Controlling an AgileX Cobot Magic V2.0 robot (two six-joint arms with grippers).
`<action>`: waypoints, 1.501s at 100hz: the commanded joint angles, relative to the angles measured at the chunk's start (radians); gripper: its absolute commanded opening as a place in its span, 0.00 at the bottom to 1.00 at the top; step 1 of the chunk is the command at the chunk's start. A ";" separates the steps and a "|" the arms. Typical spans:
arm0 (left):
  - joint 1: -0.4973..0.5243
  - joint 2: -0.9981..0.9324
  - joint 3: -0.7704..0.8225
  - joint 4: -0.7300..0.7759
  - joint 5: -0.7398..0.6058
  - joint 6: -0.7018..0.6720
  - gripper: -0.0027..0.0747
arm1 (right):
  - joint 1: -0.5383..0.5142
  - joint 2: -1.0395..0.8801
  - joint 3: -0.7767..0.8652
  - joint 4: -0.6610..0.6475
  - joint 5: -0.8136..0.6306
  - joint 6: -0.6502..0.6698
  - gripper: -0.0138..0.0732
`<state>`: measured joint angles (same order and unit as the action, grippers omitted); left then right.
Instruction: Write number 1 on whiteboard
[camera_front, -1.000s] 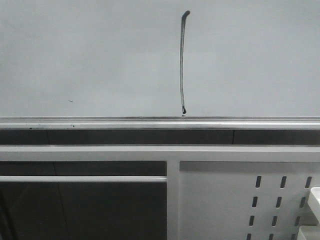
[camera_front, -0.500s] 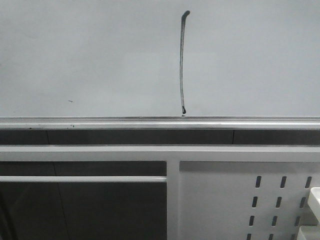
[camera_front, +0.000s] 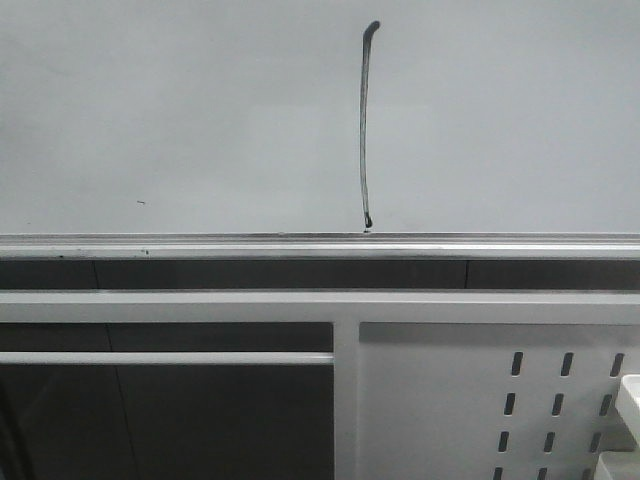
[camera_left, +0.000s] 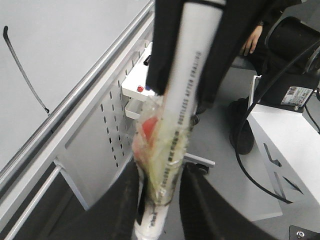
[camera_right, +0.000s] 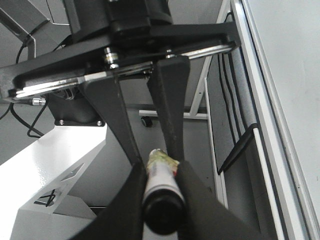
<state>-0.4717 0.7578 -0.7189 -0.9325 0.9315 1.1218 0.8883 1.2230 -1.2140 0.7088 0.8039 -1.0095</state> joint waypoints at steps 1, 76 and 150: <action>0.001 0.003 -0.032 -0.069 -0.030 0.007 0.28 | 0.001 -0.019 -0.035 0.032 -0.036 -0.004 0.07; 0.001 0.003 -0.032 -0.069 -0.038 0.007 0.01 | 0.001 -0.019 -0.035 0.032 -0.002 -0.004 0.07; 0.001 0.003 -0.032 -0.069 -0.101 0.007 0.01 | 0.001 -0.025 -0.035 0.052 -0.058 -0.004 0.77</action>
<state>-0.4717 0.7578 -0.7189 -0.9402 0.8908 1.1448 0.8883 1.2230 -1.2140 0.7167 0.8093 -1.0058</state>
